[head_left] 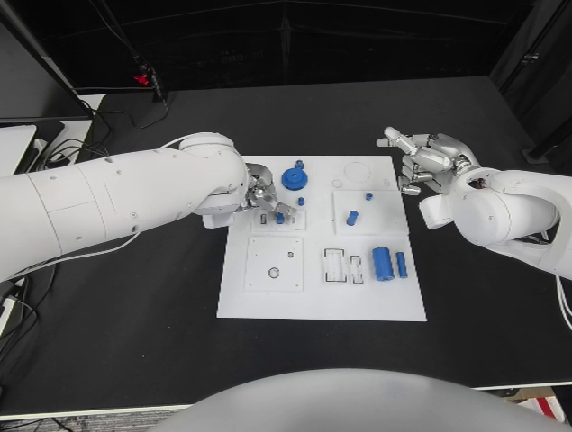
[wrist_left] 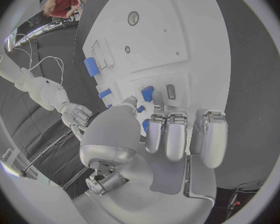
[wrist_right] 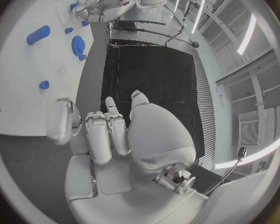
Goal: Assemble the parts on the task board
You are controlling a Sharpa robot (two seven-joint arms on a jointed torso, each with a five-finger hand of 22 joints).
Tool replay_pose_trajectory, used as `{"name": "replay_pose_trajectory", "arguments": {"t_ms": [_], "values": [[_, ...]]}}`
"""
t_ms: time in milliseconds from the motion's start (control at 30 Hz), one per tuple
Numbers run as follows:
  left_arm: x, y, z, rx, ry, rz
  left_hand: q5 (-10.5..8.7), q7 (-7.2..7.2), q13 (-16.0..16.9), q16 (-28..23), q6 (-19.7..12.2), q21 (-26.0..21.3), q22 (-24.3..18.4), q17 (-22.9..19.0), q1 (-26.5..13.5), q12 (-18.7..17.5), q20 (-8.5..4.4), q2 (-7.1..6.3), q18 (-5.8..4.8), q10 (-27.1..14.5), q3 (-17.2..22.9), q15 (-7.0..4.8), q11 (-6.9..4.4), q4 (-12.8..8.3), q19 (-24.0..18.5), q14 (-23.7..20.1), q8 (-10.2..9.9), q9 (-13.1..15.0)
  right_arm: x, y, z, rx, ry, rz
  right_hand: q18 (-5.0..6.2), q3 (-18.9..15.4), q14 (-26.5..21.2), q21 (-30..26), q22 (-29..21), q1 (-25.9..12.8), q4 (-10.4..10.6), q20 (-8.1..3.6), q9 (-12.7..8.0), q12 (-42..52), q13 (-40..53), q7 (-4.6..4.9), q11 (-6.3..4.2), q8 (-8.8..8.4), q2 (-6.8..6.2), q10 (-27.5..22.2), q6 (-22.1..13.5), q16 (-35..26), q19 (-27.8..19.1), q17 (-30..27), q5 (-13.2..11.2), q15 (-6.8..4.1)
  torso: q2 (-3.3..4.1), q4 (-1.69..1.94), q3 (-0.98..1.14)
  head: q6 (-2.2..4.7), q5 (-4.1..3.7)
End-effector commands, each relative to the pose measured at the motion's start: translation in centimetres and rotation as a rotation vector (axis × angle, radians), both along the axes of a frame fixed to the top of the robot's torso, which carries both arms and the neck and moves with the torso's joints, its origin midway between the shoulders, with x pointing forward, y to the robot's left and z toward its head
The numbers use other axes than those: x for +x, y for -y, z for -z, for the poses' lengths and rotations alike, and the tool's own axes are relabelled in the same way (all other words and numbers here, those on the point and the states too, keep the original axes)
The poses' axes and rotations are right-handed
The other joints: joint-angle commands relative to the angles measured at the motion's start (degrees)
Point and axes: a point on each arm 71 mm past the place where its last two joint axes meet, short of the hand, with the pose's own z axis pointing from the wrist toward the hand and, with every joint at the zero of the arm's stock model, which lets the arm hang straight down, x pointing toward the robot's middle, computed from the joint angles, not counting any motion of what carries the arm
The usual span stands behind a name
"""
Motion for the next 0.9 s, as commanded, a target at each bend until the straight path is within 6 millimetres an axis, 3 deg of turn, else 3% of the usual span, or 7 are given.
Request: {"name": "replay_pose_trajectory", "arguments": {"t_ms": [33, 233, 400, 500, 567, 633, 900], "values": [[-0.3, -0.1, 0.4, -0.010, 0.000, 0.000, -0.59, -0.08, 15.07, 0.05, -0.47, 0.18, 15.09, 15.09, -0.93, 0.04, -0.19, 0.01, -0.37, 5.98, -0.81, -0.42, -0.16, 0.01, 5.98, 6.01, 0.17, 0.27, 0.0, -0.1, -0.1, 0.003, 0.003, -0.005, 0.73, -0.37, 6.06, -0.19, 9.02, 0.11, -0.11, 0.10, 0.07, 0.14, 15.08, -0.07, 0.26, 0.28, 0.41, 6.07, -0.47, 0.14, -0.11, 15.07, 0.22, 0.40, 0.01, 0.00, -0.02, 0.27, -0.01], [-0.4, -0.9, -0.4, -0.094, 0.055, -0.003, -3.13, 0.00, 15.07, 0.05, -0.51, 0.18, 15.09, 15.09, -2.82, 0.04, -0.14, -0.86, -0.37, 5.98, -3.54, -0.37, -0.09, -0.02, 5.98, 6.01, 0.38, 1.14, 0.0, -0.1, -0.1, 0.002, 0.003, -0.003, 0.73, -0.37, 6.06, -0.19, 9.02, 0.11, -0.11, 0.10, 0.07, 0.14, 15.08, -0.07, 0.26, 0.28, 0.41, 6.07, -0.47, 0.14, -0.11, 15.07, 0.22, 0.40, -0.03, 0.10, 0.09, 0.67, 0.09], [-0.3, -1.8, -1.9, -0.185, 0.122, 0.015, -3.63, 0.21, 15.07, 0.05, -0.99, 0.18, 15.09, 15.09, -3.92, 0.04, -0.09, -1.80, -0.37, 5.98, -5.40, -0.27, 0.07, -0.03, 5.98, 6.01, -0.33, 1.09, 0.0, -0.1, -0.1, 0.003, 0.003, -0.005, 0.72, -0.40, 6.06, -0.16, 9.04, 0.15, -0.11, 0.12, 0.07, 0.14, 15.08, -0.06, 0.27, 0.35, 0.44, 6.07, -0.50, 0.14, -0.08, 15.07, 0.24, 0.41, -0.05, 0.15, 0.10, 0.98, 0.52], [-0.2, -2.3, -2.9, -0.227, 0.140, 0.034, -3.32, 0.48, 15.07, 0.05, -1.82, 0.18, 15.09, 15.09, -3.83, 0.04, 0.00, -2.16, -0.37, 5.98, -6.07, -0.12, 0.30, -0.10, 5.98, 6.01, -1.48, 0.49, 0.0, -0.2, -0.1, 0.003, 0.002, -0.007, 0.72, -0.40, 6.06, -0.16, 9.04, 0.15, -0.11, 0.12, 0.07, 0.14, 15.08, -0.06, 0.27, 0.35, 0.44, 6.07, -0.50, 0.14, -0.08, 15.07, 0.24, 0.41, 0.02, 0.07, 0.07, 1.23, 0.80], [0.0, -2.8, -3.5, -0.245, 0.138, 0.044, -1.27, 0.84, 15.07, 0.05, -2.41, 0.18, 15.09, 15.09, -2.89, 0.04, 0.15, -2.35, -0.37, 5.98, -6.32, 0.11, 0.61, -0.08, 5.98, 6.01, -2.84, -0.46, 0.0, -0.2, -0.1, 0.003, 0.002, -0.007, 0.72, -0.40, 6.06, -0.16, 9.04, 0.15, -0.11, 0.12, 0.07, 0.14, 15.08, -0.06, 0.27, 0.35, 0.44, 6.07, -0.50, 0.14, -0.08, 15.07, 0.24, 0.41, 0.02, 0.09, 0.07, 1.26, 0.79], [0.2, -3.3, -4.1, -0.258, 0.130, 0.051, -0.60, 1.16, 15.07, 0.05, -2.77, 0.18, 15.09, 15.09, -2.78, 0.04, 0.30, -2.89, -0.37, 5.98, -6.78, 0.32, 0.88, -0.05, 5.98, 6.01, -3.88, -1.30, 0.0, -0.2, 0.0, 0.003, 0.002, -0.007, 0.72, -0.41, 6.06, -0.18, 9.04, 0.16, -0.11, 0.12, 0.06, 0.14, 15.08, -0.06, 0.28, 0.38, 0.45, 6.07, -0.52, 0.14, -0.09, 15.07, 0.25, 0.42, 0.00, 0.03, 0.04, 1.43, 0.86], [2.0, -5.7, -5.2, -0.250, 0.106, 0.036, -0.27, 1.40, 15.07, 0.05, -2.24, 0.18, 15.09, 15.09, -2.19, 0.04, 0.51, -2.84, -0.37, 5.98, -6.77, 0.47, 1.19, -0.09, 5.98, 6.01, -4.61, -2.26, 0.1, -0.3, 0.0, 0.002, -0.004, -0.010, 0.72, -0.42, 6.06, -0.17, 9.05, 0.19, -0.12, 0.13, 0.06, 0.14, 15.08, -0.06, 0.28, 0.40, 0.44, 6.07, -0.55, 0.14, -0.08, 15.07, 0.26, 0.42, 0.01, -0.01, -0.01, 2.08, 1.39]]}}
